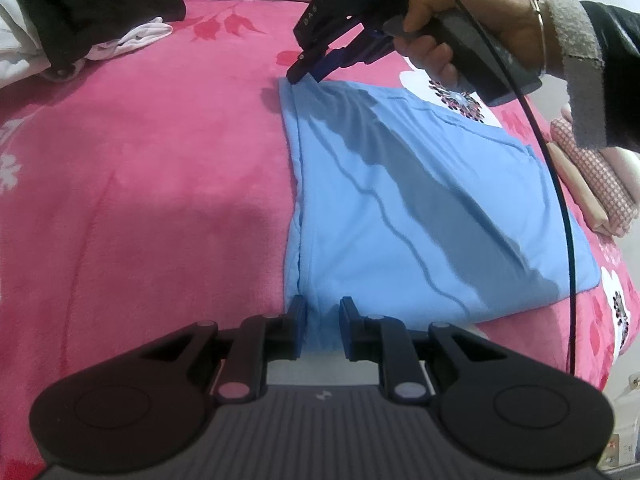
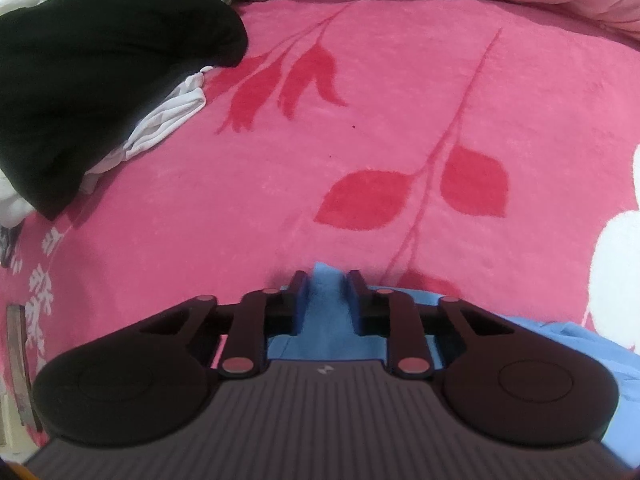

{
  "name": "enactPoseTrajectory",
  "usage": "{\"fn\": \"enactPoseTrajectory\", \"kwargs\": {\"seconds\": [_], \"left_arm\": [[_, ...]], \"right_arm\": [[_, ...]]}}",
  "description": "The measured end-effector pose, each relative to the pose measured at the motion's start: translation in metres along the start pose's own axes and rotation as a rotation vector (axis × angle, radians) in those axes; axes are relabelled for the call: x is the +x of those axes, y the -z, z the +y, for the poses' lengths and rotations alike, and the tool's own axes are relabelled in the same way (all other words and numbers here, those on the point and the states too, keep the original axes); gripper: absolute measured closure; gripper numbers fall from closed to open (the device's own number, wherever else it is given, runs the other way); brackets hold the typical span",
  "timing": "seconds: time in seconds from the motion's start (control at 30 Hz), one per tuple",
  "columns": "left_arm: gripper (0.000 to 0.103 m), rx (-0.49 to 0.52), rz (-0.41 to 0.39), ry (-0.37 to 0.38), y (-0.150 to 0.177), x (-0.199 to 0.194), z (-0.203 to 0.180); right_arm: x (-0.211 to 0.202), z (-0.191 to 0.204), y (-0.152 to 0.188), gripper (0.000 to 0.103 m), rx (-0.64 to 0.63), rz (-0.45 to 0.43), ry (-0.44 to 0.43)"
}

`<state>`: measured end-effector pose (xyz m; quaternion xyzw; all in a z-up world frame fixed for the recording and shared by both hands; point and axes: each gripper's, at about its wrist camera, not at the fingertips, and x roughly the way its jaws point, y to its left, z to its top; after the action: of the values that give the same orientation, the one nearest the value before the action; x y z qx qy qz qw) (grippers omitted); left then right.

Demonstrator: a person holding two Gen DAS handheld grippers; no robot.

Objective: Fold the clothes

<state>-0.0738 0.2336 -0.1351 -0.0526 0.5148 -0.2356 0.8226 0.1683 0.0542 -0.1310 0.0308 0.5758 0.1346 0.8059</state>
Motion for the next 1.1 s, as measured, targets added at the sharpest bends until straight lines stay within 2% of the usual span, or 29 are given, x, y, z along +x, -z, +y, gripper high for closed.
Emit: {"fn": "enactPoseTrajectory", "kwargs": {"seconds": [0.03,0.17,0.43,0.7,0.87,1.1], "left_arm": [[0.085,-0.005,-0.003,0.001,0.000,0.000,0.001],[0.098,-0.028,-0.011,0.006,-0.001,-0.002,0.006],[0.100,-0.128,-0.042,0.085,-0.003,-0.017,0.017],[0.100,-0.192,-0.032,0.152,-0.001,-0.034,0.028],[0.100,-0.210,-0.012,0.152,0.002,-0.031,0.032],[0.100,-0.203,0.007,0.134,0.006,-0.026,0.034]], "right_arm": [[-0.001,0.000,0.001,0.095,0.000,-0.008,0.001],[-0.010,-0.002,0.004,0.098,0.012,-0.046,-0.003],[-0.035,-0.007,0.008,0.099,-0.001,-0.116,-0.072],[-0.047,-0.003,0.008,0.099,-0.059,-0.096,-0.122],[-0.029,0.002,0.009,0.099,-0.080,-0.044,-0.135],[-0.013,0.007,0.013,0.099,-0.114,-0.032,-0.113]]}}
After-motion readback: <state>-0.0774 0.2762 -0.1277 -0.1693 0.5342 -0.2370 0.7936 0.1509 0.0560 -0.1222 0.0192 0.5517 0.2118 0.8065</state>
